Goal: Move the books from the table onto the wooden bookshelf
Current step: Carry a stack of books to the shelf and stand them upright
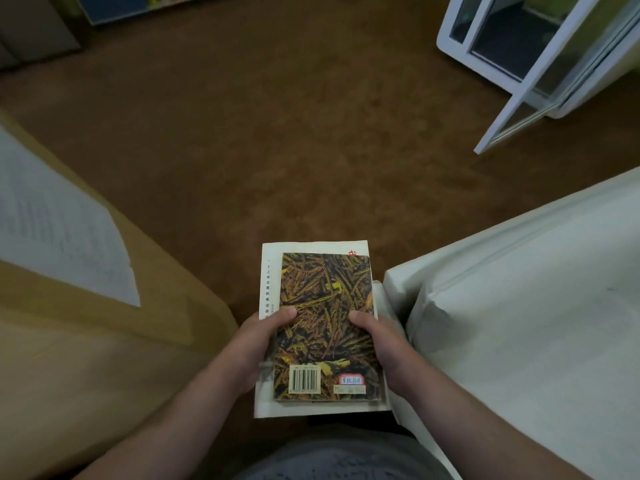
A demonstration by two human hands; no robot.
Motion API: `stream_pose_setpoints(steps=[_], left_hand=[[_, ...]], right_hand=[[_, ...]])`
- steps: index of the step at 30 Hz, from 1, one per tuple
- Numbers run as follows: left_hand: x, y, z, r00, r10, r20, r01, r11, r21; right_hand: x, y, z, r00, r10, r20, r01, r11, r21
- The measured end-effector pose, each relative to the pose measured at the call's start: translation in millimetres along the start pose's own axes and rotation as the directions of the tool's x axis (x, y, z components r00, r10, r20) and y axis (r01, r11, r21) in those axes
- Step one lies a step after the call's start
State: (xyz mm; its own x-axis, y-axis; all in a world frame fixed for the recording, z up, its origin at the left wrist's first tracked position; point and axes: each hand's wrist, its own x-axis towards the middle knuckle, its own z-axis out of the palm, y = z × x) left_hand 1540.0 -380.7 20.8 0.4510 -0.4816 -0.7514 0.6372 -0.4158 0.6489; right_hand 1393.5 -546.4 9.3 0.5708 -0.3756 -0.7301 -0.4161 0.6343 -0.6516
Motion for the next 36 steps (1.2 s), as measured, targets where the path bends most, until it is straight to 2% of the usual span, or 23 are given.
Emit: stream_pose_setpoints(steps=[5, 16, 19, 22, 30, 36], left_hand=[[47, 52, 21, 1.0, 0.006, 0.026, -0.008, 0.998, 0.061], [132, 130, 39, 0.992, -0.045, 0.118, 0.039, 0.998, 0.049], [156, 148, 34, 0.997, -0.029, 0.071, 0.021, 0.993, 0.112], [187, 178, 26, 0.996, -0.026, 0.082, 0.017, 0.993, 0.116], [280, 272, -28, 0.989, -0.1, 0.109, 0.109, 0.991, -0.084], [327, 340, -84, 0.995, -0.058, 0.079, 0.069, 0.986, -0.151]], right_hand=[[40, -47, -15, 1.0, -0.012, -0.007, 0.012, 1.0, 0.016], [109, -118, -26, 0.998, 0.006, -0.059, -0.003, 0.999, 0.053], [129, -136, -20, 0.997, 0.001, -0.08, 0.002, 0.999, 0.045], [161, -160, -6, 0.996, 0.008, -0.093, -0.006, 1.0, 0.021], [263, -246, 62, 0.989, 0.093, -0.119, -0.095, 0.995, -0.012], [330, -313, 127, 0.995, 0.072, -0.067, -0.078, 0.992, -0.095]])
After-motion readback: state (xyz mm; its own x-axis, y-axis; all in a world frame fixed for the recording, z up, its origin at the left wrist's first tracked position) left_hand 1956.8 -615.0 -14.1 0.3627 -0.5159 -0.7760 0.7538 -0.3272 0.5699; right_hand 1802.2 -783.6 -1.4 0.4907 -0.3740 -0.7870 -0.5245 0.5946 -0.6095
